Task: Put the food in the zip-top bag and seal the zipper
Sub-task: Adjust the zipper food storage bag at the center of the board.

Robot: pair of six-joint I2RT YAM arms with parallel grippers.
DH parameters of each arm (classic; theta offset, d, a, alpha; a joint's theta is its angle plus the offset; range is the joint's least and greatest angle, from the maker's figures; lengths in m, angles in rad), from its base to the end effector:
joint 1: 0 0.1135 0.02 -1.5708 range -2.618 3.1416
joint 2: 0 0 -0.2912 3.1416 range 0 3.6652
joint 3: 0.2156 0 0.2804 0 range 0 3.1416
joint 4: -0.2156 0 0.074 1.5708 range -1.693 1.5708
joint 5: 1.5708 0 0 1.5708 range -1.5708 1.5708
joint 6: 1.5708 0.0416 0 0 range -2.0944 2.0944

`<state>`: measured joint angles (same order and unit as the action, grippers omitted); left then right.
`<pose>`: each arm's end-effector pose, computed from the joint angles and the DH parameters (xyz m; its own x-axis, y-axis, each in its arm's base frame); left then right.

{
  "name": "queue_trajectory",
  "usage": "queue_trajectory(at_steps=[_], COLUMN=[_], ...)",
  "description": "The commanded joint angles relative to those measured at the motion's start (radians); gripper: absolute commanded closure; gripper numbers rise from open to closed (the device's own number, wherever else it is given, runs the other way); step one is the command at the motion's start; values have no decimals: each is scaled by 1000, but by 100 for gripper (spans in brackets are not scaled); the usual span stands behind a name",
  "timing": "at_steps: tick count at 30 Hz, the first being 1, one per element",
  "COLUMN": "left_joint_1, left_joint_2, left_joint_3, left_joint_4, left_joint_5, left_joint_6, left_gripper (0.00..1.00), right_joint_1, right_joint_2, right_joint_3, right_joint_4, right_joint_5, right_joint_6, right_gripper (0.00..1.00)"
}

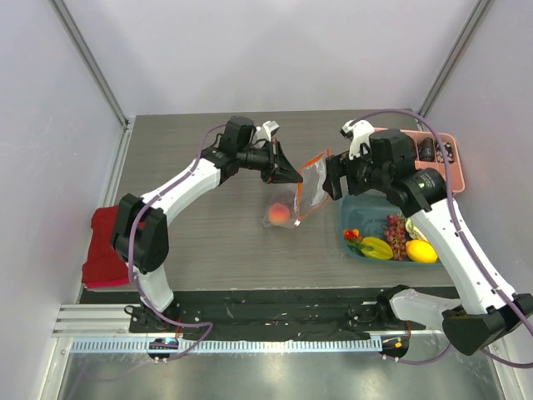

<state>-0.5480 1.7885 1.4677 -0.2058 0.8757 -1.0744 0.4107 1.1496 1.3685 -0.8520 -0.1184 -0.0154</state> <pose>0.3664 -0.2611 0.3178 -0.9960 -0.0518 -0.0723 0.0516 0.3259 -0.9440 0.2256 0.1036 0.4291 -0.5349 -0.2496 -0.8072 -0.4921 0.8687 0.0575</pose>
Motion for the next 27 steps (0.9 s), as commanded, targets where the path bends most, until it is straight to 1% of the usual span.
queue_trajectory(at_steps=[1, 4, 6, 7, 8, 9, 10, 11, 12, 14, 15, 16, 17, 18, 19, 20, 22, 25, 26, 27], left_joint_1=[5, 5, 5, 5, 5, 5, 5, 5, 5, 5, 5, 3, 3, 2, 0, 0, -1, -18, -21, -21], left_joint_2=[-21, -31, -40, -43, -49, -58, -64, -69, -75, -100, -113, -138, -149, -156, -162, -169, -164, -141, -112, -98], left_joint_3=[26, 25, 25, 25, 26, 26, 34, 40, 54, 118, 147, 210, 242, 270, 314, 324, 339, 336, 341, 342], left_joint_4=[42, 26, 7, -3, -12, -32, -50, -75, -151, -266, -400, -471, -539, -644, -693, -728, -811, -872, -900, -906], left_joint_5=[29, 29, 31, 28, 26, 25, 25, 23, 14, -10, -74, -131, -182, -276, -324, -355, -392, -434, -455, -451], left_joint_6=[-2, 11, 34, 42, 51, 62, 88, 111, 138, 267, 315, 421, 460, 500, 528, 568, 602, 674, 697, 700], left_gripper=[100, 100, 100, 100, 100, 100, 100, 100, 100, 100, 100, 100, 100, 100, 100, 100, 100, 100, 100, 100], right_joint_1=[-6, -13, -36, -42, -47, -61, -73, -87, -101, -151, -168, -177, -176, -176, -176, -176, -176, -177, -176, -177], right_joint_2=[25, 56, 91, 102, 123, 133, 140, 150, 157, 157, 156, 147, 142, 134, 127, 128, 150, 192, 226, 249], right_joint_3=[-69, -95, -86, -83, -69, -62, -49, -19, 0, 58, 78, 98, 134, 147, 153, 153, 144, 119, 110, 112], right_joint_4=[5, 30, 42, 53, 59, 59, 57, 53, 48, 28, 22, 8, -1, -5, -15, -22, -53, -79, -84, -91], right_joint_5=[-44, -79, -143, -158, -170, -188, -207, -234, -266, -389, -433, -502, -530, -552, -567, -587, -609, -595, -575, -561], right_joint_6=[81, 103, 120, 140, 146, 150, 161, 161, 164, 193, 206, 219, 233, 241, 247, 252, 243, 195, 172, 137], right_gripper=[13, 16, 24, 30, 54, 63, 75, 99, 99, 99, 99, 99, 99, 99, 99, 99, 99, 99, 99, 99])
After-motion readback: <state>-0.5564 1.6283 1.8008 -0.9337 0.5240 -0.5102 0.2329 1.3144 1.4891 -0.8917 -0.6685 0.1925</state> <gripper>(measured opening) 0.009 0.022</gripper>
